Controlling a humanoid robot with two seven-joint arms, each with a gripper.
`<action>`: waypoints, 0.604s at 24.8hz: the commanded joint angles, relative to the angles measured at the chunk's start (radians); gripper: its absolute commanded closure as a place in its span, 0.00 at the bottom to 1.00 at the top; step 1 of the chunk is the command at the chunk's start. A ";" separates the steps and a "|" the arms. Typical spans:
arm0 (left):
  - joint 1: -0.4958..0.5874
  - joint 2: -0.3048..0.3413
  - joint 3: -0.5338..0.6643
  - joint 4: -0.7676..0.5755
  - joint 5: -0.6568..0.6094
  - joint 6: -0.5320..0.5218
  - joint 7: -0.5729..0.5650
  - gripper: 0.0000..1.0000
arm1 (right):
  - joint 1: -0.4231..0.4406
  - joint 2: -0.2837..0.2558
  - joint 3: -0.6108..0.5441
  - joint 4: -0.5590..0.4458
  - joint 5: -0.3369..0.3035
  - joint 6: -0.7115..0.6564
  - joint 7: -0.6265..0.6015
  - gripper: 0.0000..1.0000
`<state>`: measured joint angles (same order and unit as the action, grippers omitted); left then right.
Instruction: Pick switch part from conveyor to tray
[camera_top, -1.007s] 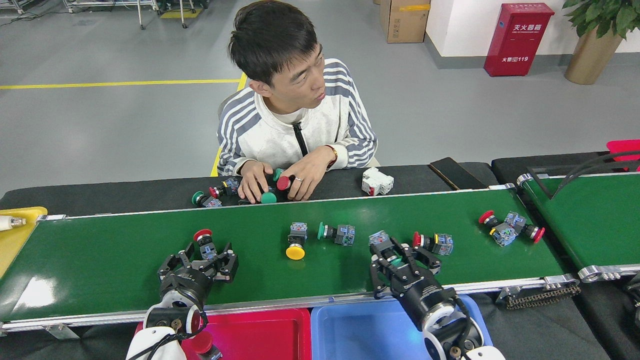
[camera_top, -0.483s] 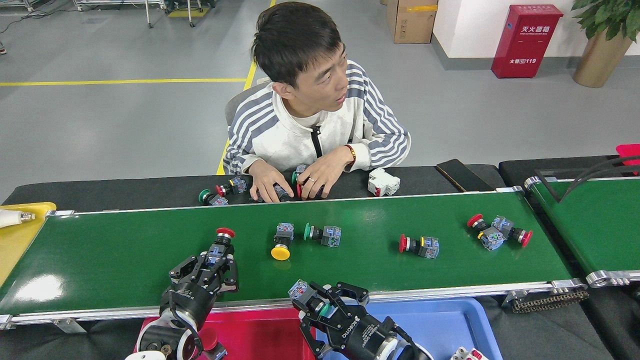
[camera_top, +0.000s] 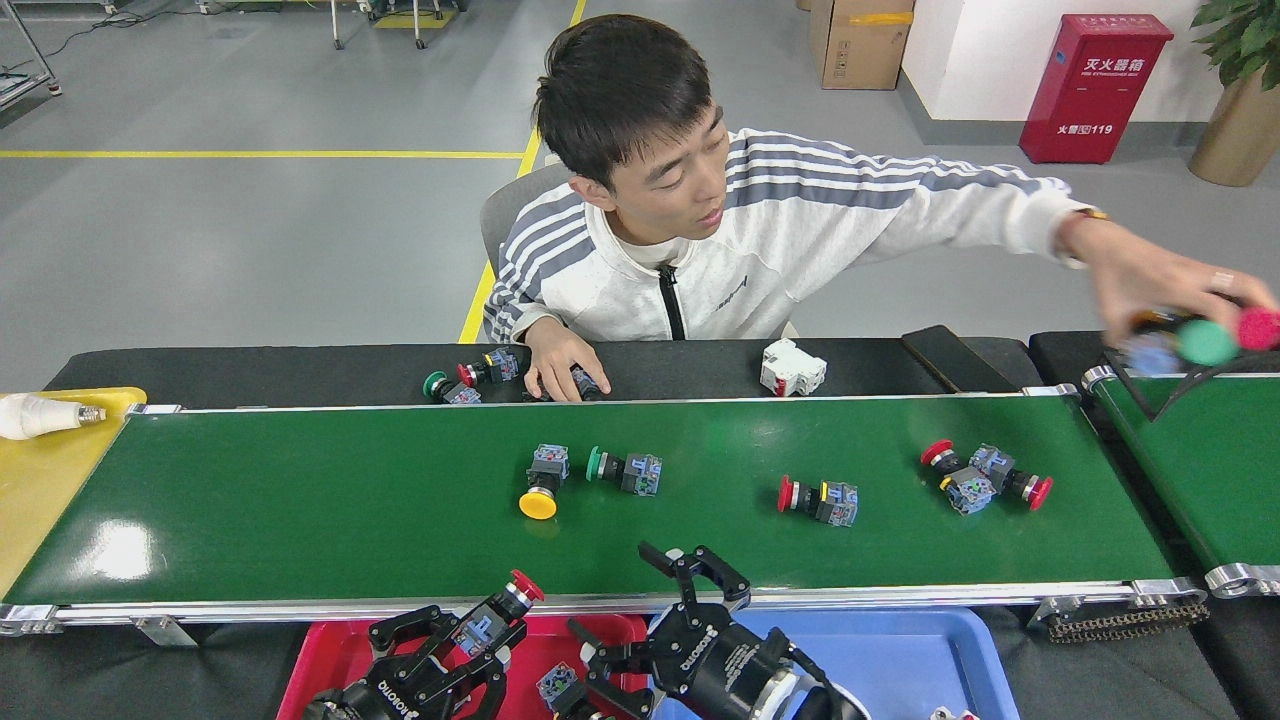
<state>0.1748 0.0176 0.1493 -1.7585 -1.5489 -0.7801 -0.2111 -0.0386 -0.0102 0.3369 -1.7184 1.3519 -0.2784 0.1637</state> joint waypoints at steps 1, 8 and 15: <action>-0.005 -0.004 0.032 -0.016 0.009 -0.005 0.010 0.01 | 0.037 0.019 -0.119 -0.040 -0.005 0.028 -0.015 0.03; -0.001 -0.074 0.251 -0.016 0.010 -0.005 0.013 0.01 | 0.229 0.088 -0.414 -0.032 -0.004 0.139 -0.096 0.03; 0.032 -0.074 0.388 -0.016 -0.016 0.137 0.164 0.01 | 0.144 0.024 -0.381 0.037 -0.002 0.091 -0.076 0.01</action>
<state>0.2035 -0.0713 0.5265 -1.7614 -1.5587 -0.6805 -0.0894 0.1357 0.0274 -0.0586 -1.6860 1.3514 -0.1537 0.0787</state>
